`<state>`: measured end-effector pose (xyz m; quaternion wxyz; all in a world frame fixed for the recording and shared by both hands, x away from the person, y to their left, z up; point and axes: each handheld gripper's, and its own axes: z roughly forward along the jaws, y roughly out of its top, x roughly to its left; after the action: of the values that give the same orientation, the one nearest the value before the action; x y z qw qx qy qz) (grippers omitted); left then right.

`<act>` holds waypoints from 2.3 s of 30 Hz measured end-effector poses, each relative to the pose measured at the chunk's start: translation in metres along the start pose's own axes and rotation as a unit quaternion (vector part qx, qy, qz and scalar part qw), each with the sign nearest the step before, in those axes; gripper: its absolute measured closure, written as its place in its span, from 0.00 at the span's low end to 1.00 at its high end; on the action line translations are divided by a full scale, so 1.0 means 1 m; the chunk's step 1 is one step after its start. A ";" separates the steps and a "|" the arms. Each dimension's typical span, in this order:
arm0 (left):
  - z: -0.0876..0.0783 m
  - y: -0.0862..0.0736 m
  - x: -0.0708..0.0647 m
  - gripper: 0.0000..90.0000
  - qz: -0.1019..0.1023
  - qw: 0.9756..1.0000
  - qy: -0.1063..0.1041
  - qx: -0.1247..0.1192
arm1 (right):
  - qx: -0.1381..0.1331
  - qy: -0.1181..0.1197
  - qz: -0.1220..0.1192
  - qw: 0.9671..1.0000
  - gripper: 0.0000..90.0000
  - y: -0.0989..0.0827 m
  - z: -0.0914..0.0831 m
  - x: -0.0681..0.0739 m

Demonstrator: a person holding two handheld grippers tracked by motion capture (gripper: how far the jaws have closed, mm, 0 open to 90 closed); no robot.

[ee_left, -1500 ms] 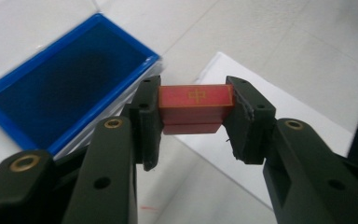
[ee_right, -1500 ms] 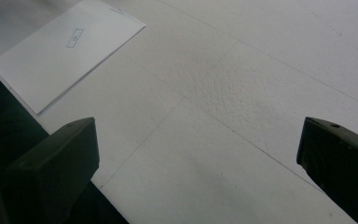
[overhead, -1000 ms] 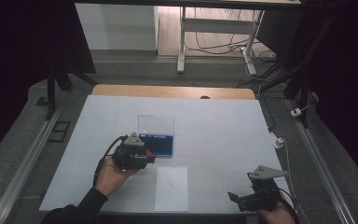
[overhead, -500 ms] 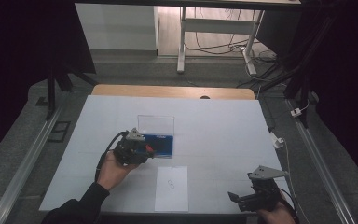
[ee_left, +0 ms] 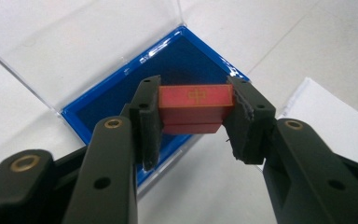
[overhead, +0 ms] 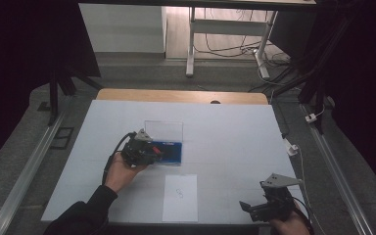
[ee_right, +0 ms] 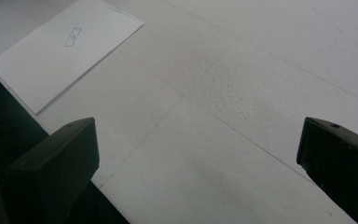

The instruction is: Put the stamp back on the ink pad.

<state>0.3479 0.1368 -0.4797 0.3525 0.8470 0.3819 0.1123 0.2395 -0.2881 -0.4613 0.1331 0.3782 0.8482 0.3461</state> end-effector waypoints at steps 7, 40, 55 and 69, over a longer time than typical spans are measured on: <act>0.008 0.006 0.007 0.64 -0.005 1.000 0.003 -0.003 | 0.002 -0.001 0.002 1.000 0.00 0.000 0.000 0.000; 0.041 0.010 0.014 0.64 0.006 1.000 0.014 0.013 | 0.003 0.001 -0.001 1.000 0.00 0.000 0.000 0.000; 0.043 0.009 0.012 0.56 0.013 1.000 0.015 0.018 | 0.002 0.000 -0.003 1.000 0.00 0.000 0.000 0.000; 0.026 0.011 0.014 0.20 -0.017 1.000 0.001 -0.001 | -0.001 -0.001 -0.002 1.000 0.00 0.000 0.000 0.000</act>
<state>0.3756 0.1291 -0.4918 0.3545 0.8400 0.3965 0.1074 0.2389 -0.2881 -0.4611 0.1353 0.3766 0.8486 0.3460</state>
